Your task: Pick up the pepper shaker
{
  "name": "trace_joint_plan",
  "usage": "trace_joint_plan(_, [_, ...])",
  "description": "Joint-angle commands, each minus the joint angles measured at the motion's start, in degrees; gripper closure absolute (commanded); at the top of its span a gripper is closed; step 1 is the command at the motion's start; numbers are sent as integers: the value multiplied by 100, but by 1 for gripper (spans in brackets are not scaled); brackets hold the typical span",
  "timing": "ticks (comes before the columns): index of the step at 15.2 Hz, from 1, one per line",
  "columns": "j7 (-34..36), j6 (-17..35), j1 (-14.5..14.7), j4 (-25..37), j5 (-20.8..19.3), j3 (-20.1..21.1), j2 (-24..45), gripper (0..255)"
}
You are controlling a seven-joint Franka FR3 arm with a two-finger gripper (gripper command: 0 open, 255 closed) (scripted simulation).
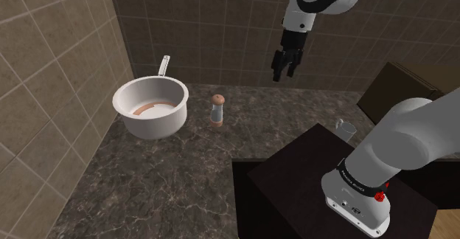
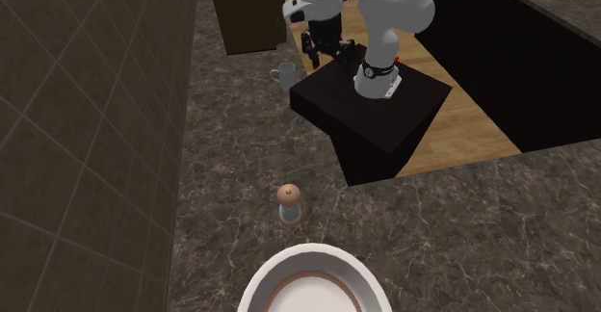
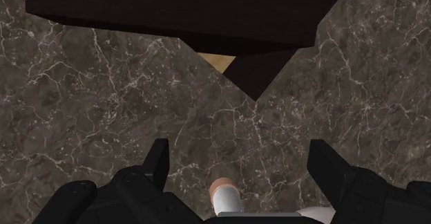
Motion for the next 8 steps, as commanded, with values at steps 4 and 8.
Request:
trace_joint_plan(4, [20, 960, 119, 198, 129, 129, 1002, 0])
trace_joint_plan(8, [25, 1608, 196, 522, 198, 211, 1860, 0])
